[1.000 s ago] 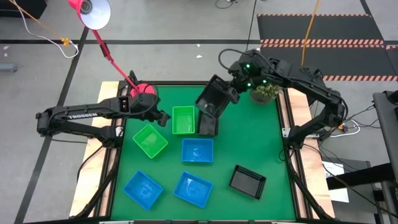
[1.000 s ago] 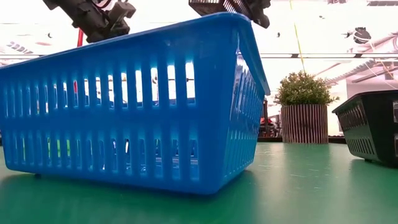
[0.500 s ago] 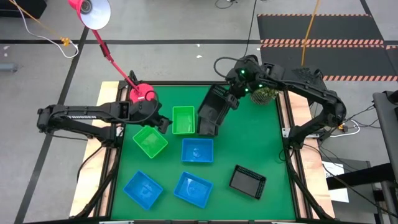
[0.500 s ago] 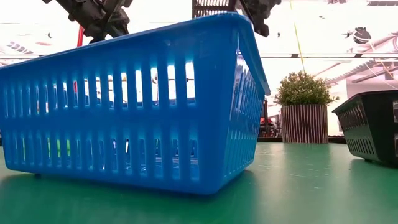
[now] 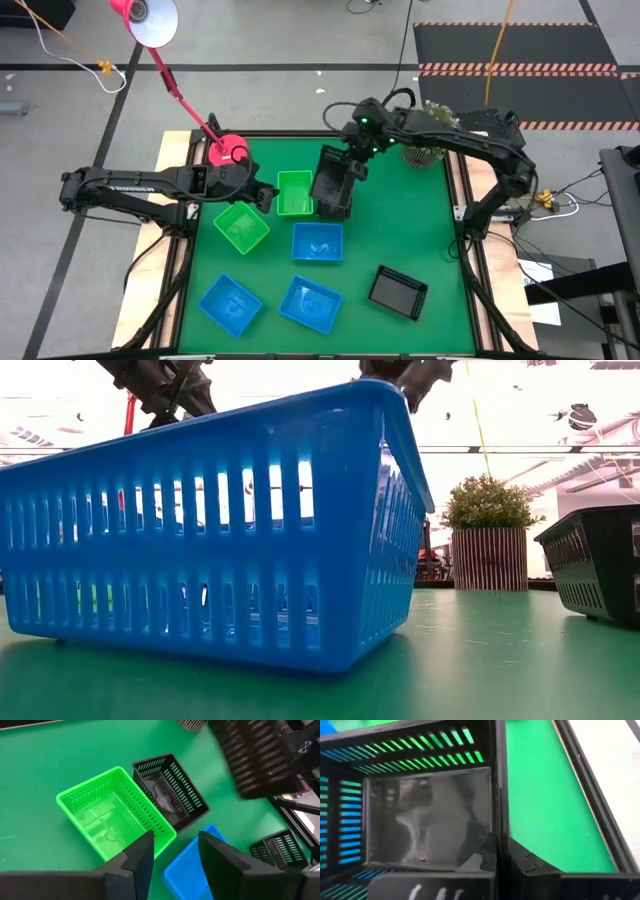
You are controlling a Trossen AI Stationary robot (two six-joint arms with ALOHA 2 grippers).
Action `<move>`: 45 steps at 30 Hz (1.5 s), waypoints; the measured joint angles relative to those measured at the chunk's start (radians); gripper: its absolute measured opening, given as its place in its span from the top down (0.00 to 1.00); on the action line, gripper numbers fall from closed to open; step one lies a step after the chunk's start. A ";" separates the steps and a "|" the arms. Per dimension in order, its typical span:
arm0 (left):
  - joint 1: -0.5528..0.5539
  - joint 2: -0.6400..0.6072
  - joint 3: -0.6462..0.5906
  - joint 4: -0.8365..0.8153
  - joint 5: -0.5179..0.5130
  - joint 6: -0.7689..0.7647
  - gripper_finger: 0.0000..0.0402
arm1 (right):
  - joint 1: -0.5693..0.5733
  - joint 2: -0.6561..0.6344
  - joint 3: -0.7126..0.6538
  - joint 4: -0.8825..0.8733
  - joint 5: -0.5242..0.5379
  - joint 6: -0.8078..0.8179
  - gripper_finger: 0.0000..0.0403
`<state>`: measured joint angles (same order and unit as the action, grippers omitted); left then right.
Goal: Stack baskets by color
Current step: Stack the top black bin on top of the middle black bin
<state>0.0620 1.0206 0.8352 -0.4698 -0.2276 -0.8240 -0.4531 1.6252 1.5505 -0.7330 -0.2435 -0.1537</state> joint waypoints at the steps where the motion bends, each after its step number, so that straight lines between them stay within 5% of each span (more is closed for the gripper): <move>1: 0.000 0.000 0.000 0.000 0.000 0.000 0.62 | -0.005 0.018 0.000 -0.001 0.002 -0.031 1.00; 12: 0.000 0.000 0.000 0.000 -0.003 -0.035 0.62 | -0.039 0.182 -0.001 0.006 -0.051 -0.225 1.00; 45: 0.005 0.000 0.000 0.001 -0.044 -0.043 0.62 | -0.069 0.252 -0.088 0.037 -0.049 -0.120 1.00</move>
<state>0.0669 1.0206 0.8352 -0.4690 -0.2718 -0.8669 -0.5224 1.8767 1.4630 -0.6958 -0.2928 -0.2741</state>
